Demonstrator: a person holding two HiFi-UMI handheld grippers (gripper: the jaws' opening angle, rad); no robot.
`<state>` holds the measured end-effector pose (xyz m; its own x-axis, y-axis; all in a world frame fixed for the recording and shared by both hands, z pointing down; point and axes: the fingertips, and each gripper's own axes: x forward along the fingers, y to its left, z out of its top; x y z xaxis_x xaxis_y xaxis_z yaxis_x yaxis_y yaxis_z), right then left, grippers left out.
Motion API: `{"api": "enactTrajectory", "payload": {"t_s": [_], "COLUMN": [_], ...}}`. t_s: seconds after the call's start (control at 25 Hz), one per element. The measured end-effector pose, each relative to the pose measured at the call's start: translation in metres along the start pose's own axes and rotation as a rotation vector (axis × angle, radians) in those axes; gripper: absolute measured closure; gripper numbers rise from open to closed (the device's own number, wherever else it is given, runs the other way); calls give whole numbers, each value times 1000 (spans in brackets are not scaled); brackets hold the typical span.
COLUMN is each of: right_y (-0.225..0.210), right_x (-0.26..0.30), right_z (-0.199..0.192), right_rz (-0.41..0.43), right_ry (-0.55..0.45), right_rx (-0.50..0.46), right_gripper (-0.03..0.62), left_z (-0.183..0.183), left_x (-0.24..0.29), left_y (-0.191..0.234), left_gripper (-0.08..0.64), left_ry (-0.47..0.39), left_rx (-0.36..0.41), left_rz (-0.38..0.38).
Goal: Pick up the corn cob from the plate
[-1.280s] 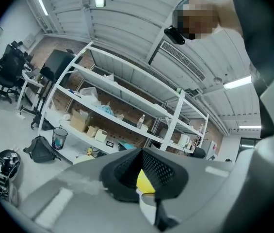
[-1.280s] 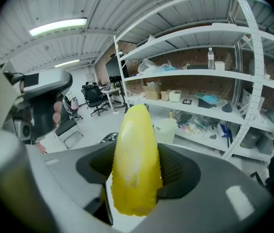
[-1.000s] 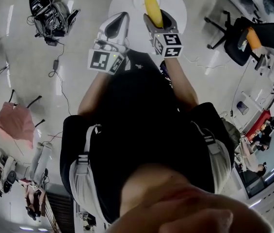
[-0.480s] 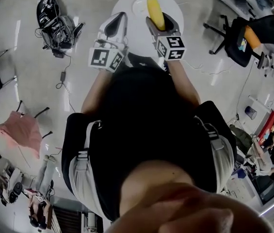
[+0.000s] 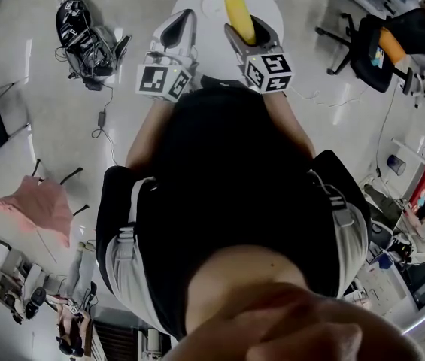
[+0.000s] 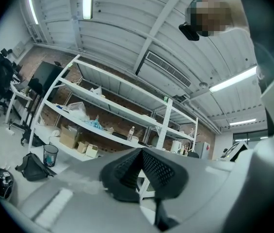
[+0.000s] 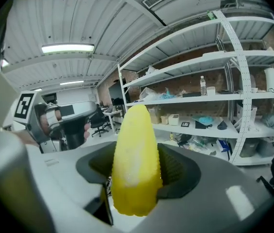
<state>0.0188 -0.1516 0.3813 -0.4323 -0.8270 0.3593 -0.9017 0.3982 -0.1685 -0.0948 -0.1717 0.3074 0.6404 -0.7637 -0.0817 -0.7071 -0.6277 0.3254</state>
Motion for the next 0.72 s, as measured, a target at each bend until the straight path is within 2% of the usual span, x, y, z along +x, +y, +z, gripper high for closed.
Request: {"api": "enactTrajectory", "payload": {"t_s": [0.24,0.72], "right_y": [11,9], "right_x": [-1,3], "right_z": [-1,13], "right_rz": [31,14], "right_ry": [-11,-40], "right_rx": [17,2], "right_gripper": [327,327], "left_z": [-2,-1], "left_x": [3,10], "left_y": [1,2], "left_gripper": [555,555], "left_ry": [11,25], "left_rx": [0,2], "left_rz": [-17,-45]}}
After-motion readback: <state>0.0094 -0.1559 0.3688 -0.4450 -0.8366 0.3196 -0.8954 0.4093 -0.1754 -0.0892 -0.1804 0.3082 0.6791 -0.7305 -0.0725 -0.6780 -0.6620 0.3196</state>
